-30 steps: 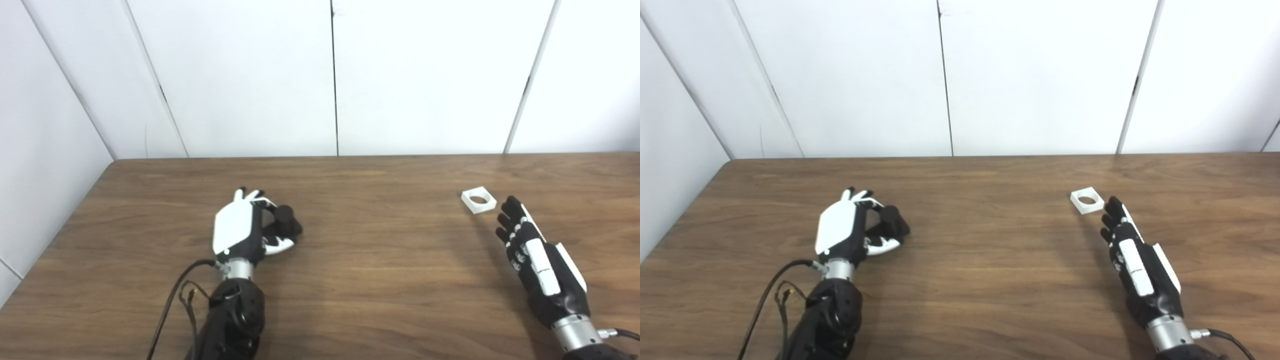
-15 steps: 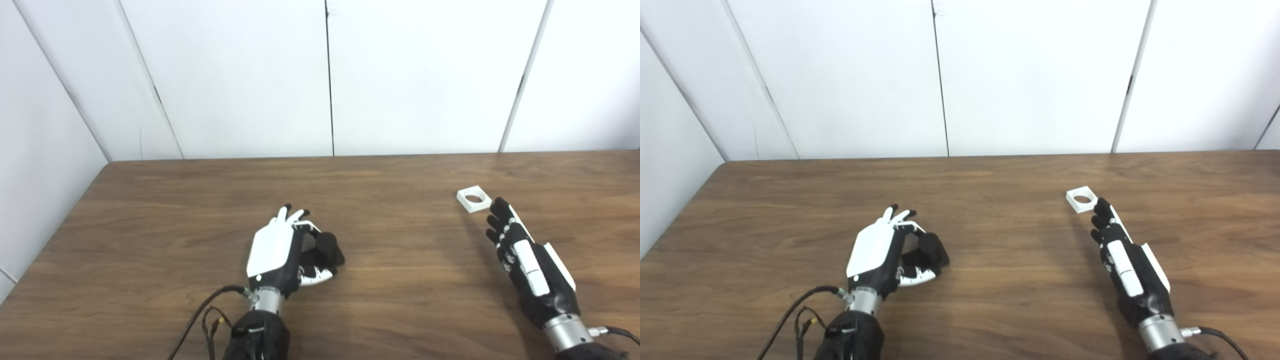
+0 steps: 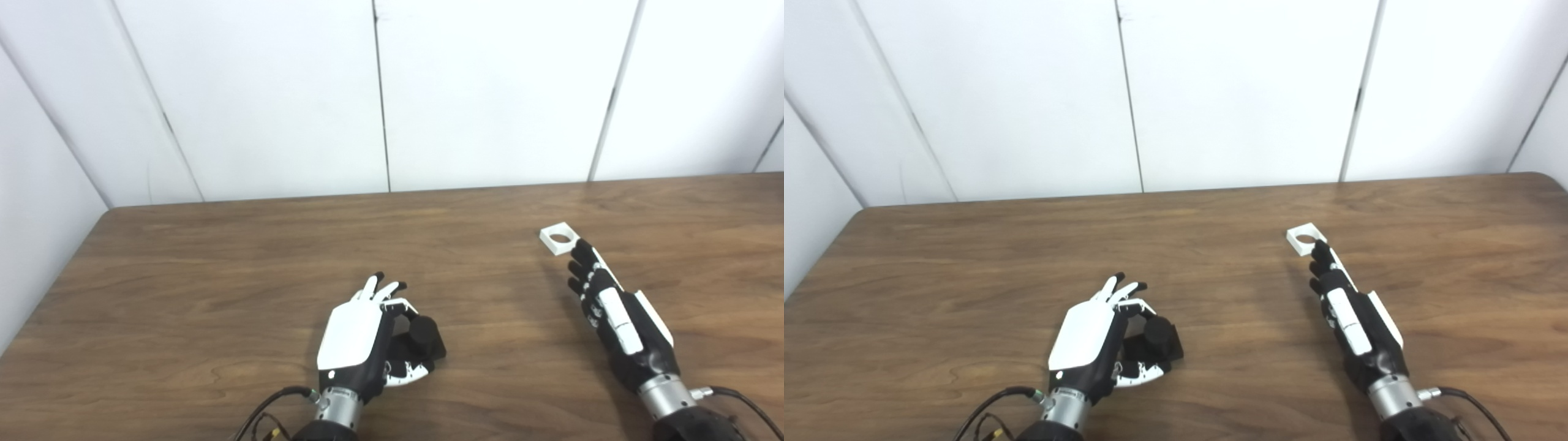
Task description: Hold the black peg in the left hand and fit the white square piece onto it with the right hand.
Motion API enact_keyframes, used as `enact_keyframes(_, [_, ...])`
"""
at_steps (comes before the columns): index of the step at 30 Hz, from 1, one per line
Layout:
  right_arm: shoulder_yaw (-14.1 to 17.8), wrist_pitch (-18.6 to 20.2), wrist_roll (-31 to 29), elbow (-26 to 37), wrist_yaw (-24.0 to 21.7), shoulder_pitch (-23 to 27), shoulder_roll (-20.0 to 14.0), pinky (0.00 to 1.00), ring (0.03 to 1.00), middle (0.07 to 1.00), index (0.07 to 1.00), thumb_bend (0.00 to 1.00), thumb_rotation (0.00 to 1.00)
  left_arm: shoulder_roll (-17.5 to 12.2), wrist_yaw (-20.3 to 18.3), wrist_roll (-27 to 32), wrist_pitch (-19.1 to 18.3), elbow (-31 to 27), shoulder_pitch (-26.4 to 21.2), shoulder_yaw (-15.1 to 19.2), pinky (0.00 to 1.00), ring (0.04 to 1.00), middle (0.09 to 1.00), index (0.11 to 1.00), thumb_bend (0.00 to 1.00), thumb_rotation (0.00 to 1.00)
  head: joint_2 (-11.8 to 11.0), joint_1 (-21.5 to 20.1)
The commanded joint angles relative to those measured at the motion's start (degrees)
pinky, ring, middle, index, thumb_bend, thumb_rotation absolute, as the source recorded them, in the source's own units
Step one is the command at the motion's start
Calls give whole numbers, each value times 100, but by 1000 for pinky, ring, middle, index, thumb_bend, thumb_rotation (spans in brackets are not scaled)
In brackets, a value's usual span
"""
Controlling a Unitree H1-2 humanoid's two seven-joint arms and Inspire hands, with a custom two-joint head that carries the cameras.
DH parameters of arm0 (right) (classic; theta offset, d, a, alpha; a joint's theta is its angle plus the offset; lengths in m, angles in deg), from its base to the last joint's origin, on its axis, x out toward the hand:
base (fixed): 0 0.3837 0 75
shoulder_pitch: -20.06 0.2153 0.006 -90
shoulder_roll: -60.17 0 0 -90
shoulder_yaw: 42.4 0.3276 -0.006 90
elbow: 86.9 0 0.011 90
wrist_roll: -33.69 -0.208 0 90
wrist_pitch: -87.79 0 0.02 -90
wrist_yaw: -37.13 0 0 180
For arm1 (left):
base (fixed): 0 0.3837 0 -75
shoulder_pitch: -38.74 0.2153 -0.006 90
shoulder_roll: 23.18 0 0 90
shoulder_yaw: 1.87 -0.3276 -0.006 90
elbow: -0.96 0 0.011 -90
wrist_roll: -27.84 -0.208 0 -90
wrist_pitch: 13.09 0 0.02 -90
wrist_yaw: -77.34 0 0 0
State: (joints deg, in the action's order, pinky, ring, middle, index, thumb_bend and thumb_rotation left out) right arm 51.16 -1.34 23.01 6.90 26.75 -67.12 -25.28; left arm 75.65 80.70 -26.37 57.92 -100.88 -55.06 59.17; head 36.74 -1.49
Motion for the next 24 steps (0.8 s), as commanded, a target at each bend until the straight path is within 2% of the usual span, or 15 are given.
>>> enact_keyframes(1, [11, -77, -2, 263, 33, 118, 26, 1000, 1000, 1000, 1000, 658, 877, 1, -190, -78, 153, -59, 73, -113, 929, 992, 894, 487, 516, 72, 0, -18])
enact_keyframes(6, [-20, 63, 80, 375, 104, 79, 60, 1000, 1000, 1000, 1000, 672, 885, 5, -261, -285, 153, -77, 87, -193, 899, 977, 887, 489, 514, 75, 15, -54])
enact_keyframes(12, [-7, 86, 62, 385, 91, 75, 30, 1000, 1000, 1000, 1000, 671, 877, 58, -217, -131, 317, 14, 94, -117, 926, 985, 884, 489, 513, 73, 25, -59])
enact_keyframes(15, [-47, 69, 481, 463, 232, 112, -59, 1000, 1000, 1000, 1000, 625, 861, 77, -190, -76, 407, 78, 99, -74, 930, 985, 881, 488, 513, 72, 36, -47])
enact_keyframes(17, [-109, 14, 1304, 566, 515, 193, -177, 970, 984, 983, 983, 615, 793, 71, -222, -84, 412, 93, 91, -58, 931, 985, 882, 488, 513, 73, 36, -45])
enact_keyframes(20, [-65, -165, 1922, 539, 800, 432, -257, 875, 925, 930, 887, 619, 533, 75, -199, -121, 451, 132, 88, -44, 929, 982, 884, 488, 513, 73, 36, -40])
enact_keyframes(21, [-54, -165, 2105, 486, 896, 567, -307, 811, 885, 904, 828, 672, 414, 81, -180, -131, 469, 156, 88, -41, 922, 977, 880, 488, 513, 73, 35, -36])
enact_keyframes(24, [-136, -101, 2754, 276, 1061, 979, -533, 808, 880, 898, 782, 752, 366, 109, -143, -95, 542, 213, 100, -25, 926, 979, 879, 488, 513, 72, 34, -43])
